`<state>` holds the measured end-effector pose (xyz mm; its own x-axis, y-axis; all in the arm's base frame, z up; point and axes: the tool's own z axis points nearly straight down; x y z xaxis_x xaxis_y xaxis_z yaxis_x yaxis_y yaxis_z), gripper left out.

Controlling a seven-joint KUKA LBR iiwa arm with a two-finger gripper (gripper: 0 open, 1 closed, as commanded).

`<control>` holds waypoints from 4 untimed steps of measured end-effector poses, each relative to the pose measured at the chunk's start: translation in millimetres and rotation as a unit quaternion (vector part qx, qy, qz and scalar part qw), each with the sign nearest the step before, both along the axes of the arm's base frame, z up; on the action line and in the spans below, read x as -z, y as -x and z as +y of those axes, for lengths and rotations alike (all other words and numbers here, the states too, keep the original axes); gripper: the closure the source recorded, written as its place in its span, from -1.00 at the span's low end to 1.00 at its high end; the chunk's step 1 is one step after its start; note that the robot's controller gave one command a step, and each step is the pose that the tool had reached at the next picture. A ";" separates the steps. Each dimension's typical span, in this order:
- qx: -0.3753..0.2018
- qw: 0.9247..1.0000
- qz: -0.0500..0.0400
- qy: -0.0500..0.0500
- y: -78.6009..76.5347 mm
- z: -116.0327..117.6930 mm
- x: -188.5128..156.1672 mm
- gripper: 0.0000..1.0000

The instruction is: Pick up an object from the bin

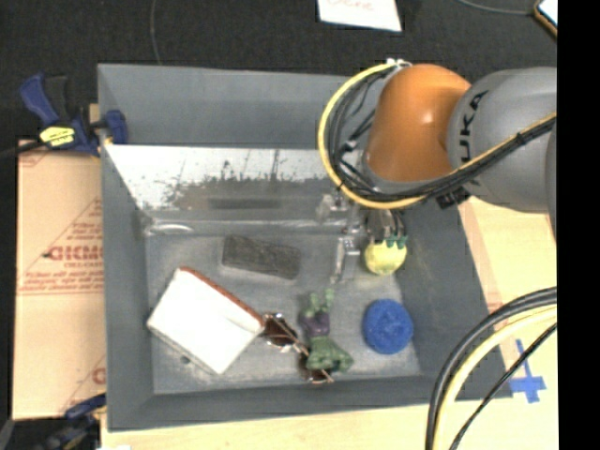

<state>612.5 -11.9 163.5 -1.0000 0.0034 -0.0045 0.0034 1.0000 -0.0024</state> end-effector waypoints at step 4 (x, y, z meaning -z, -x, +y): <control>-0.035 0.999 -0.007 0.000 55.1 56.8 88.7 -1.00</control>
Offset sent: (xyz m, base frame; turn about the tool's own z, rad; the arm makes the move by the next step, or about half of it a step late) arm -0.0345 0.0259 -0.0655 -0.0736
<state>557.4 44.8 74.8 -0.9976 -0.0674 -0.0178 -0.0673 0.9977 -0.0032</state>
